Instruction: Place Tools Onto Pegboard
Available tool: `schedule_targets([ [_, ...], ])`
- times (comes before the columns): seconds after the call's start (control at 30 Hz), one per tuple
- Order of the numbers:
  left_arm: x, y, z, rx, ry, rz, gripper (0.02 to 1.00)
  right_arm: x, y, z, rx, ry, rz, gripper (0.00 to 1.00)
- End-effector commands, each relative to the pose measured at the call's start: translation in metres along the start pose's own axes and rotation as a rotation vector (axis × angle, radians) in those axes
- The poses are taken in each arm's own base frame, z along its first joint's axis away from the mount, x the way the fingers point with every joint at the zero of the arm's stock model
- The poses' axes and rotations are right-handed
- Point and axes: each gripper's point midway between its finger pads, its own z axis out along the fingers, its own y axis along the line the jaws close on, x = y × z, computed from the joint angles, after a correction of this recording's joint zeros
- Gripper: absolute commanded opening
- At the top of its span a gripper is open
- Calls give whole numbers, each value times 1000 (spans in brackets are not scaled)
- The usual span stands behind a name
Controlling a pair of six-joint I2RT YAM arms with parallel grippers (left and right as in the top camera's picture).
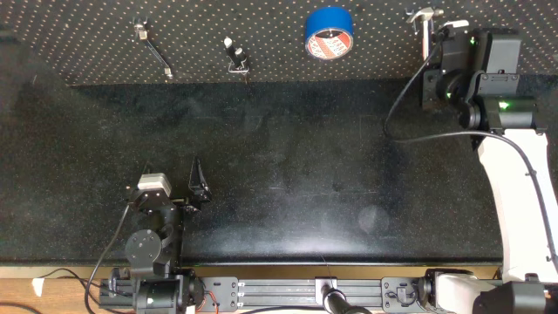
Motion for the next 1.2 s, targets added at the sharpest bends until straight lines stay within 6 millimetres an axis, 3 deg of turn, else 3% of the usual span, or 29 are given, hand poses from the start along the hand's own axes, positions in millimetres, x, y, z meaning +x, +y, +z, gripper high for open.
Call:
schedule_targets([
  [0.03, 1, -1, 0, 10, 1, 8, 996, -3, -1, 11, 1, 17, -20, 75],
  [0.13, 1, -1, 0, 9, 1, 8, 996, 0, 1, 16, -5, 31, -23, 167],
  [0.43, 1, -1, 0, 9, 1, 9, 996, -2, 1, 16, -4, 23, -24, 676],
  [0.53, 1, -1, 0, 9, 1, 9, 996, -2, 1, 15, -3, 21, -26, 976],
  [0.6, 1, -1, 0, 9, 1, 9, 996, 0, 0, 11, 12, 26, -33, 976],
  [0.73, 1, -1, 0, 9, 1, 9, 996, 43, 0, 10, 39, -8, -36, 976],
  [0.87, 1, -1, 0, 9, 1, 9, 996, 81, 20, -6, -19, -192, -77, 976],
  [1.03, 1, -1, 0, 10, 1, 9, 996, 103, 32, -40, -1, -533, -128, 976],
  [1.2, 1, -1, 0, 10, 1, 8, 996, 115, 37, -57, -3, -694, -121, 976],
])
